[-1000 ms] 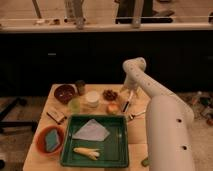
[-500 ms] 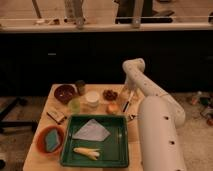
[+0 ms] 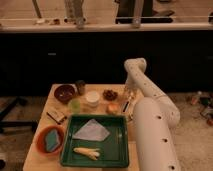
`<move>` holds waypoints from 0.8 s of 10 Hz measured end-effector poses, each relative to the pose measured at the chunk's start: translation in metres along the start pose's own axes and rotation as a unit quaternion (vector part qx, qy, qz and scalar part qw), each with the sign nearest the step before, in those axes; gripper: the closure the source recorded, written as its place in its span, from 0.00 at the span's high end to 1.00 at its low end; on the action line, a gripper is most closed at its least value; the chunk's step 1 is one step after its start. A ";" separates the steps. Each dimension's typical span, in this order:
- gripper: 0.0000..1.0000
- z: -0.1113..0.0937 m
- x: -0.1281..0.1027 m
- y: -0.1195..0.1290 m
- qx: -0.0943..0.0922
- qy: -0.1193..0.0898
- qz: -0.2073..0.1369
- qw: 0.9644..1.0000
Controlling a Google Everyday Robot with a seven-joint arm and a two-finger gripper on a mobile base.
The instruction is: Place brush in purple bowl
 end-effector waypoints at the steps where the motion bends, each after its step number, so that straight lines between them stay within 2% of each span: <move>1: 0.24 -0.001 0.001 0.001 0.005 -0.002 0.001 1.000; 3: 0.05 -0.003 0.002 0.004 0.011 -0.005 0.005 1.000; 4: 0.00 -0.004 0.002 0.005 0.016 -0.006 0.006 1.000; 8: 0.00 -0.024 0.002 0.008 0.036 0.007 0.010 0.999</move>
